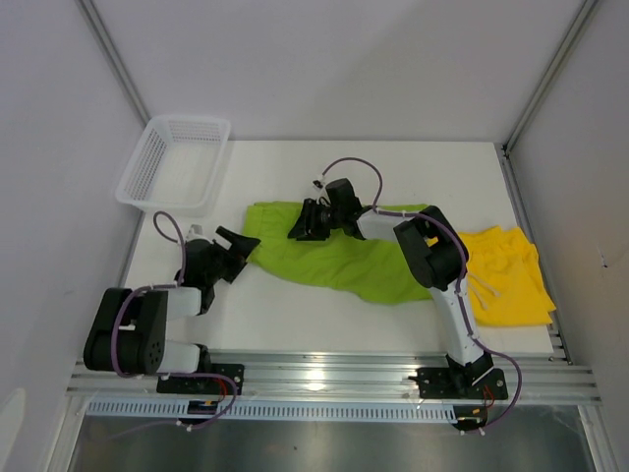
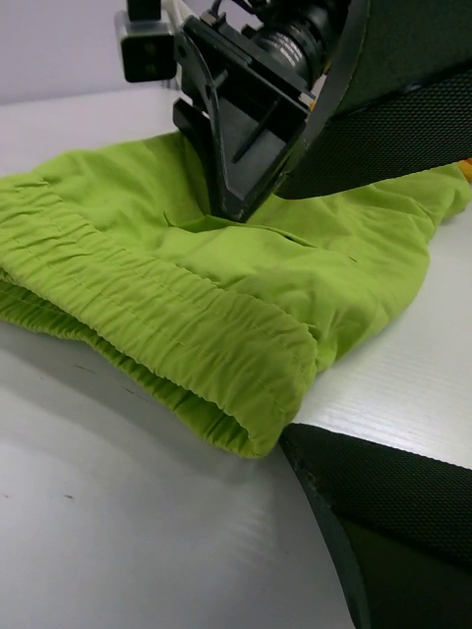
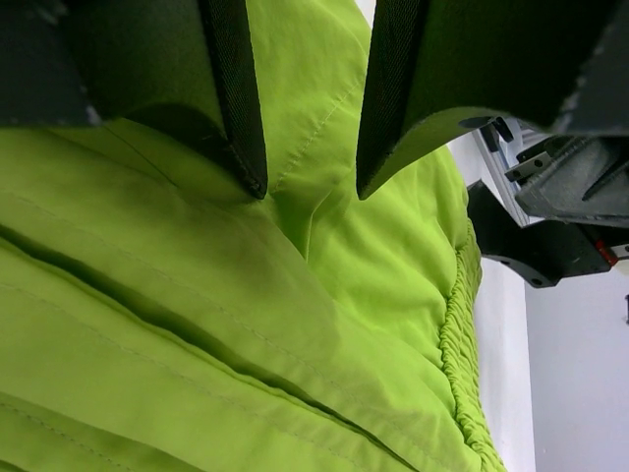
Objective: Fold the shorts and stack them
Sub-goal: Fold the shorts
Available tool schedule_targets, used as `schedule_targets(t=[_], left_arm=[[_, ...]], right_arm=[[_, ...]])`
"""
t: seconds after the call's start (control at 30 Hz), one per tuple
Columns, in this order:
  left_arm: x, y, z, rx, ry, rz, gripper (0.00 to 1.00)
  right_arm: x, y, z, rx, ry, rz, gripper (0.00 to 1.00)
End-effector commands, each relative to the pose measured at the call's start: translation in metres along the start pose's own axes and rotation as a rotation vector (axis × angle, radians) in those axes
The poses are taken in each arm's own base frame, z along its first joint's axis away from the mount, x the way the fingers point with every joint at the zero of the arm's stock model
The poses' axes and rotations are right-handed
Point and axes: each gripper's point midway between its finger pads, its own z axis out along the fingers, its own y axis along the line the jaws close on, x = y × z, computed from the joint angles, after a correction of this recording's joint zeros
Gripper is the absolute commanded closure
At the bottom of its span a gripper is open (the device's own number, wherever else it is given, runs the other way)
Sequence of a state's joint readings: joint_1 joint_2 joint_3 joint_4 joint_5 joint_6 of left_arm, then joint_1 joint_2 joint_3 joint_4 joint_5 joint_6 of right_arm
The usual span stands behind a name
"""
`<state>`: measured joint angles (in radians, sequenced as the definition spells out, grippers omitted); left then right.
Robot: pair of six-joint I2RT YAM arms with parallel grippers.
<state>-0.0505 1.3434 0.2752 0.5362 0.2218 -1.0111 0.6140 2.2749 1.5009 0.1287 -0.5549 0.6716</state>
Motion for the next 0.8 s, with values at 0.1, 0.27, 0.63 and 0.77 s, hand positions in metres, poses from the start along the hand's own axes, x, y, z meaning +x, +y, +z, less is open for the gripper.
schedule_targets(t=[0.1,0.27,0.63,0.77], left_arm=[[0.004,0.018,0.011,-0.029,-0.068,-0.129,0.01],[0.002,0.015,0.016,-0.038,-0.124,-0.156,0.01],[-0.011,0.000,0.026,0.054,-0.216,-0.076,0.01],[-0.015,-0.003,0.028,0.065,-0.233,-0.058,0.03]], right_arm=[[0.030,-0.028,0.003,0.068,0.064,0.010,0.55],[0.034,-0.024,0.002,0.068,0.075,-0.003,0.55],[0.040,-0.027,0.004,0.076,0.108,-0.036,0.55],[0.040,-0.025,0.004,0.072,0.113,-0.045,0.55]])
